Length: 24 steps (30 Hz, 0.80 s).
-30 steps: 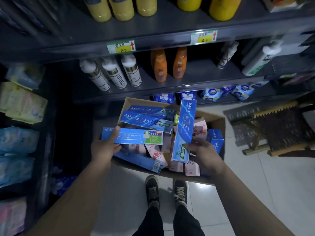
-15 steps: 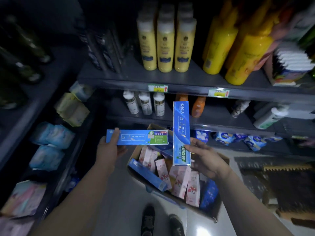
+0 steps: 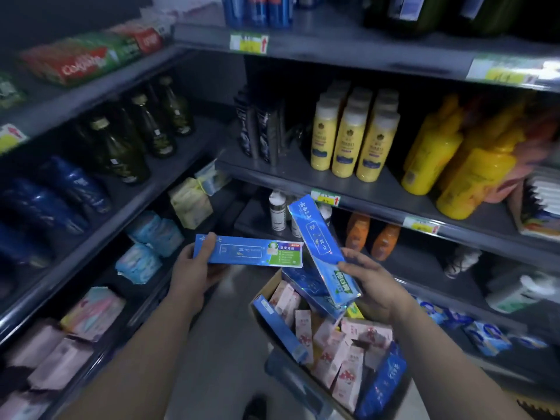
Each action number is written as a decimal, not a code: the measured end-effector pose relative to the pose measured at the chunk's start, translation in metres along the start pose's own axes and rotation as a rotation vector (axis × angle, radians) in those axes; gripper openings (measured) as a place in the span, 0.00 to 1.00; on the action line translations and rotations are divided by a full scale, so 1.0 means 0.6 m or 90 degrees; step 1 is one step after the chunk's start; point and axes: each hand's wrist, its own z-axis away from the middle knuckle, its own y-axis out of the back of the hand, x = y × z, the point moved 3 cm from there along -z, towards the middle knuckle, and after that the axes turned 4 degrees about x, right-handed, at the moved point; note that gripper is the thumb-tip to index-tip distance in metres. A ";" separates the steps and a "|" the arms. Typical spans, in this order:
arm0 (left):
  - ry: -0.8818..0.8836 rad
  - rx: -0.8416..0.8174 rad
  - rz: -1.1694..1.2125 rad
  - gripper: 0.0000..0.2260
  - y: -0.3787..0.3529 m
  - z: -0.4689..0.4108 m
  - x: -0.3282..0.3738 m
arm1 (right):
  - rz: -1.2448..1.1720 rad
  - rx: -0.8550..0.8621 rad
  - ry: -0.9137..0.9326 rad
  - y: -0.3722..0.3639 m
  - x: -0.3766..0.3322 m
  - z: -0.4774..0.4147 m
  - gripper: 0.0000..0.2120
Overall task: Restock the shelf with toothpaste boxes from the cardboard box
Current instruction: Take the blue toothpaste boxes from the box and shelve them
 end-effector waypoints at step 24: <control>-0.041 0.112 0.109 0.17 0.247 0.128 0.119 | 0.256 -0.326 0.049 -0.320 -0.120 0.039 0.10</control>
